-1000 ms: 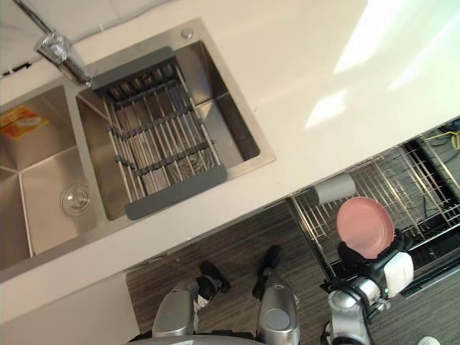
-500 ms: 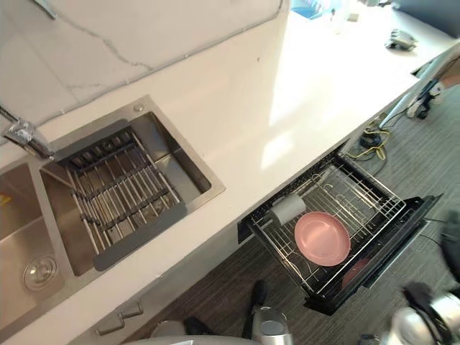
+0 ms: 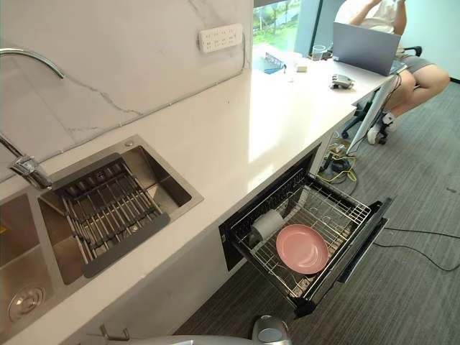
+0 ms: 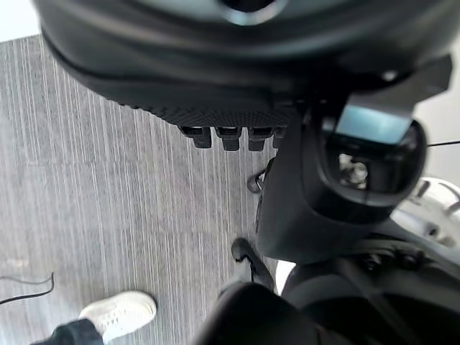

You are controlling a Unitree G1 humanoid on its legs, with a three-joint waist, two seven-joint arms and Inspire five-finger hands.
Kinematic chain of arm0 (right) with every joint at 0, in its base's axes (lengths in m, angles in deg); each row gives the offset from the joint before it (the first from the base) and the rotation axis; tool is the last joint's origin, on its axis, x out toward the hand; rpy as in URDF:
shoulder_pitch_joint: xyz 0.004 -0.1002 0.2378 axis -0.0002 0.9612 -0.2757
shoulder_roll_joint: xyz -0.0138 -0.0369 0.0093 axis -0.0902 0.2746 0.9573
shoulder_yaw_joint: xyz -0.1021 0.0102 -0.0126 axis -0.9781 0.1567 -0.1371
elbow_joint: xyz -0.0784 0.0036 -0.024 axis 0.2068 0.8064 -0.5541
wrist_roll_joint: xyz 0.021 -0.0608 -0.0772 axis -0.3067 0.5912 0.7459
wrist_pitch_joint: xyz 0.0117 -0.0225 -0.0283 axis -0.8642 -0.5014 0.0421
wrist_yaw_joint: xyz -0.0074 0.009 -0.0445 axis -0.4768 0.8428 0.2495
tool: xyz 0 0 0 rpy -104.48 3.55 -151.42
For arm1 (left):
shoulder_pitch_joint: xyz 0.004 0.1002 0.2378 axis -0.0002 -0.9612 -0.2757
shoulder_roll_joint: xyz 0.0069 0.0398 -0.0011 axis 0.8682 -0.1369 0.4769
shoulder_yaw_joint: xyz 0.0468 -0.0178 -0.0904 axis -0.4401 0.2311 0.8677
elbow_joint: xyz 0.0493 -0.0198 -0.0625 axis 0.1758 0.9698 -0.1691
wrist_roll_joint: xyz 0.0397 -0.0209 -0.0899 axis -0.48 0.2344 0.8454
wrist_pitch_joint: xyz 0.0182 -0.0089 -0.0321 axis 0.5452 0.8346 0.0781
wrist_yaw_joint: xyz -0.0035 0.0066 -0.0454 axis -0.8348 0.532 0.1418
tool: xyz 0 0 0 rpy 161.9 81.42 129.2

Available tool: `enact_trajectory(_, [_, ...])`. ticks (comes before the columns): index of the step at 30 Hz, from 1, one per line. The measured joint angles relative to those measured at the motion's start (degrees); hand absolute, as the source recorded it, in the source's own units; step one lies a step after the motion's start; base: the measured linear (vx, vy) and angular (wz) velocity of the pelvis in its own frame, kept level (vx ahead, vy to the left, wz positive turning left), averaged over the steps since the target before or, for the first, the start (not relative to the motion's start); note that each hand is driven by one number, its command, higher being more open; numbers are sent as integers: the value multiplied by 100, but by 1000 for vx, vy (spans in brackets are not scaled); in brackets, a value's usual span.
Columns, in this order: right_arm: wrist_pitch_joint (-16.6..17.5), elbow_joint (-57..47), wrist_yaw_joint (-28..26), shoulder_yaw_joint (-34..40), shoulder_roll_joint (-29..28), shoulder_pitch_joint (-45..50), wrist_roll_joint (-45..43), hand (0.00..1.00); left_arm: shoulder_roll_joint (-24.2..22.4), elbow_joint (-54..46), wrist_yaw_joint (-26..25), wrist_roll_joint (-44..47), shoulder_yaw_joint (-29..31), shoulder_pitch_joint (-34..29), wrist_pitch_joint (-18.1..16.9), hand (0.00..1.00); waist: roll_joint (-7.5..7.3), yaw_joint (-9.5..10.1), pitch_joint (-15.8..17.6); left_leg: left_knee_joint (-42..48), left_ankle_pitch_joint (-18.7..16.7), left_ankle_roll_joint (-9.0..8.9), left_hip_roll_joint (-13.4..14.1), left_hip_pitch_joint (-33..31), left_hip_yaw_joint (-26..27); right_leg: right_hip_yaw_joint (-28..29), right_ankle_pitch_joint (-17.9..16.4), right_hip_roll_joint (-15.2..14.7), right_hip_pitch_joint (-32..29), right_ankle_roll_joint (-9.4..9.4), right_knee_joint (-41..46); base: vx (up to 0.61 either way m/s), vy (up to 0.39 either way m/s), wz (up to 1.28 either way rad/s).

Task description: Walk over to the sink, pick up the cup, carry it to the dishwasher, place the cup inside the dishwasher, then close the dishwasher door

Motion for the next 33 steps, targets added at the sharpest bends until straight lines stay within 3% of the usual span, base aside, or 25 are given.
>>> enact_trajectory(1, [-169, 401, -69, -568, 46, -130, -141, 100, 77, 23, -100, 5, -383, 128, 9, 100, 124, 24, -41, -402, 178, 162, -110, -165, -117, -367, -27, 94, 75, 150, -487, -140, -177, 81])
enact_trajectory(2, [-253, 523, -86, -871, 110, -226, -184, 100, 12, 70, -166, 20, -581, 231, 33, 100, 315, 61, -76, -615, 234, 197, -93, -349, -216, -539, -15, 149, 114, 161, -492, -83, -166, 94])
enact_trajectory(3, [-421, 560, -181, -1441, 150, -416, -230, 100, 51, 75, -253, 200, -758, 412, 126, 100, 229, 38, 210, -604, 371, 165, -207, -527, -485, -122, -129, -104, 4, -69, 438, -41, -183, 90])
enact_trajectory(4, [-499, 564, -279, -1636, 140, -436, -241, 100, 132, 22, -288, 307, -786, 401, 166, 100, 25, 28, 223, -607, 467, 162, -373, -545, -542, 126, -382, -291, 275, 82, 38, -59, -199, 137])
enact_trajectory(5, [-636, 649, -528, -1675, 288, -740, -409, 100, 47, 4, -462, 466, -973, 561, 207, 100, 264, 132, 411, -711, 736, 202, -305, -629, -787, -305, -287, -187, 565, 133, -215, -81, -205, 127])
enact_trajectory(7, [-503, 662, -527, -1554, 161, -746, -484, 100, 26, -28, -500, 655, -1078, 487, 109, 100, 259, 188, 413, -1070, 881, 167, -406, -692, -918, -581, -182, -157, 654, 116, -446, -27, -126, 93])
enact_trajectory(9, [-575, 747, -850, -1641, 185, -708, -570, 100, -30, -25, -588, 753, -1206, 475, -64, 100, 267, 248, 443, -1594, 1263, 96, -550, -714, -985, -752, -98, -90, 572, 25, -541, 42, -30, 41])
enact_trajectory(12, [-592, 768, -923, -1665, 257, -927, -680, 100, 27, -68, -601, 747, -1422, 539, -236, 100, 244, 325, 617, -2029, 1923, 257, -800, -702, -1251, -797, -38, -136, 508, 20, -524, 20, 38, 7])
enact_trajectory(20, [-822, 765, -1074, -1691, 609, -1428, -1120, 100, 122, -420, -582, 720, -1614, 607, -278, 100, 249, 461, 934, -2131, 1881, 477, -1144, -958, -1580, -1084, 43, -488, 425, 162, -387, 39, 67, 24])
enact_trajectory(26, [-1374, 768, -1243, -1867, 1099, -2067, -1123, 100, 132, -486, -583, 716, -1622, 655, -213, 100, 307, 494, 1047, -2101, 1942, 573, -1241, -1051, -1855, -1282, -120, -653, 428, 223, -106, -37, 19, 19])
enact_trajectory(33, [-1823, 1158, -1308, -2056, 1942, -3370, -1008, 100, 109, -426, -427, 918, -1545, 890, -106, 100, 461, 709, 1257, -2071, 2071, 726, -1323, -1326, -2064, -1409, -318, -925, 127, 170, 431, -58, -6, 15])
